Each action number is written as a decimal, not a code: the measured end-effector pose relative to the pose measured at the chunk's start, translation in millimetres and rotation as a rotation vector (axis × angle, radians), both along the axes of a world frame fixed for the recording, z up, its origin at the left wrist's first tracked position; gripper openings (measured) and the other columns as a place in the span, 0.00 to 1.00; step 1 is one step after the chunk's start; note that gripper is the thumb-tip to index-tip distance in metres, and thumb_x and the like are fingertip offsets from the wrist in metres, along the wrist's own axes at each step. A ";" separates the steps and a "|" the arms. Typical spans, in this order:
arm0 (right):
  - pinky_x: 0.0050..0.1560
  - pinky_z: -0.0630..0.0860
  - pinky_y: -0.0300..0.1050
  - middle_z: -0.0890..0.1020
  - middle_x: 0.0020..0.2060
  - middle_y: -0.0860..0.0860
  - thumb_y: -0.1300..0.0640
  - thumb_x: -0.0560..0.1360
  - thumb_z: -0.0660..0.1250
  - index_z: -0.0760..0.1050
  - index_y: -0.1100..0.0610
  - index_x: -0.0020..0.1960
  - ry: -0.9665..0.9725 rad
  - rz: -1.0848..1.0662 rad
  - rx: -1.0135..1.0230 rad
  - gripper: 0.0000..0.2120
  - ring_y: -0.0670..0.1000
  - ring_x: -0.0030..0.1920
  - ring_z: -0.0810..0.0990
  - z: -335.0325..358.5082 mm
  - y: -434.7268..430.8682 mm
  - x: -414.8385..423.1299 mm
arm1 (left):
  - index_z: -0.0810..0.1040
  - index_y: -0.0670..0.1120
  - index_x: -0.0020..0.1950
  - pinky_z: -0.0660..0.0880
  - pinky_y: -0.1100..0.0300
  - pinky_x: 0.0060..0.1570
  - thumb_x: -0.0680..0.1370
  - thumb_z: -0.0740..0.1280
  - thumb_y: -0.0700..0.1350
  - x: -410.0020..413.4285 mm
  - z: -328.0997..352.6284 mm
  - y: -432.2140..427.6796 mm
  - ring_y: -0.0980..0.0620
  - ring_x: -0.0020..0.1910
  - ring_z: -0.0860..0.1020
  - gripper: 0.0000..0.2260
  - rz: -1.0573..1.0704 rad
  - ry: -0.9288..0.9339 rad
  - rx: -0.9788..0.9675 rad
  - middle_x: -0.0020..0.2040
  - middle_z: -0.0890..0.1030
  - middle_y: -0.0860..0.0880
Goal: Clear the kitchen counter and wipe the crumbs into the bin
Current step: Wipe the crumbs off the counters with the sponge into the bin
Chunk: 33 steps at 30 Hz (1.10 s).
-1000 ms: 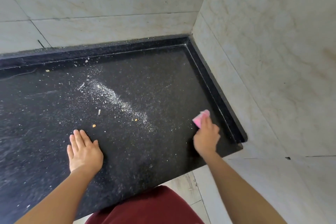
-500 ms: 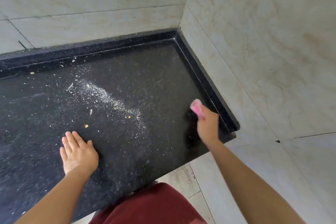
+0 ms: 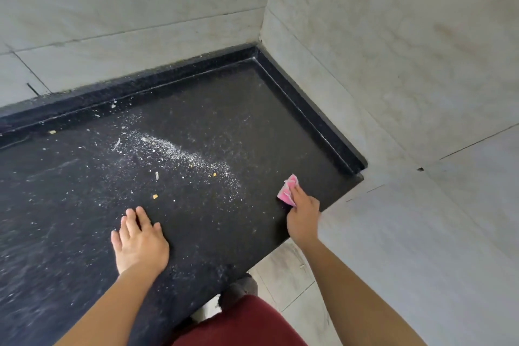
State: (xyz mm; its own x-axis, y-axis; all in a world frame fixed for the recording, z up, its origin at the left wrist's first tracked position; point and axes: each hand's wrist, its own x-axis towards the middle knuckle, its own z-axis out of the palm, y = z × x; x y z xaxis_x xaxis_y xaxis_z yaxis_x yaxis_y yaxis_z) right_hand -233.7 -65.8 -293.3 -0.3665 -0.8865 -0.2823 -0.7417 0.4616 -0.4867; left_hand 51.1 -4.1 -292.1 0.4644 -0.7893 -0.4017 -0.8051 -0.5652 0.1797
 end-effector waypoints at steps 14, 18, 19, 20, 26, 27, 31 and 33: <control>0.55 0.69 0.35 0.79 0.55 0.52 0.58 0.80 0.59 0.77 0.51 0.60 -0.229 -0.143 -0.069 0.12 0.51 0.54 0.77 32.0 24.3 69.7 | 0.40 0.42 0.77 0.44 0.50 0.75 0.83 0.45 0.49 79.3 3.6 15.8 0.44 0.77 0.40 0.26 -0.317 0.020 0.076 0.78 0.40 0.43; 0.54 0.70 0.44 0.70 0.63 0.58 0.69 0.77 0.56 0.61 0.47 0.74 0.013 -0.175 0.175 0.29 0.56 0.56 0.72 19.6 29.5 65.7 | 0.37 0.42 0.76 0.46 0.49 0.75 0.82 0.43 0.49 94.2 -6.0 28.5 0.45 0.76 0.38 0.26 -0.362 0.008 0.097 0.77 0.36 0.44; 0.54 0.69 0.43 0.70 0.64 0.57 0.69 0.76 0.56 0.60 0.46 0.74 -0.013 -0.110 0.130 0.31 0.55 0.55 0.71 15.0 39.1 77.8 | 0.36 0.42 0.76 0.45 0.49 0.75 0.82 0.42 0.49 94.3 -7.1 29.1 0.45 0.76 0.37 0.26 -0.362 0.014 0.092 0.77 0.36 0.44; 0.56 0.67 0.43 0.71 0.64 0.55 0.69 0.76 0.55 0.61 0.46 0.74 -0.029 -0.014 0.079 0.31 0.54 0.56 0.69 8.4 50.2 91.8 | 0.36 0.42 0.76 0.45 0.49 0.75 0.82 0.43 0.49 93.6 -7.9 29.5 0.45 0.76 0.37 0.26 -0.353 0.024 0.089 0.77 0.36 0.44; 0.49 0.67 0.34 0.81 0.52 0.40 0.67 0.78 0.57 0.79 0.51 0.59 -0.415 0.482 -0.037 0.18 0.45 0.46 0.72 10.1 80.9 154.0 | 0.34 0.42 0.75 0.45 0.50 0.75 0.82 0.42 0.48 91.6 -13.9 30.4 0.45 0.76 0.36 0.26 -0.337 0.017 0.067 0.77 0.35 0.44; 0.40 0.66 0.31 0.80 0.38 0.38 0.60 0.79 0.60 0.80 0.49 0.48 -0.542 0.489 -0.037 0.11 0.41 0.37 0.70 17.0 72.0 155.1 | 0.33 0.42 0.75 0.45 0.50 0.75 0.82 0.42 0.48 92.4 -14.5 30.1 0.45 0.76 0.36 0.26 -0.332 0.016 0.069 0.76 0.34 0.44; 0.29 0.61 0.37 0.65 0.23 0.44 0.39 0.71 0.67 0.72 0.56 0.30 -0.613 0.116 -0.110 0.22 0.45 0.27 0.63 35.9 4.6 130.6 | 0.31 0.43 0.74 0.44 0.50 0.75 0.82 0.42 0.48 90.8 -12.6 28.9 0.45 0.76 0.35 0.26 -0.323 0.022 0.094 0.76 0.33 0.44; 0.33 0.61 0.42 0.66 0.27 0.47 0.38 0.72 0.66 0.68 0.56 0.30 -0.525 -0.014 -0.165 0.24 0.48 0.30 0.63 36.8 -38.0 105.1 | 0.30 0.43 0.73 0.44 0.51 0.75 0.82 0.41 0.48 90.5 -12.4 27.5 0.46 0.75 0.35 0.26 -0.318 0.015 0.109 0.76 0.32 0.45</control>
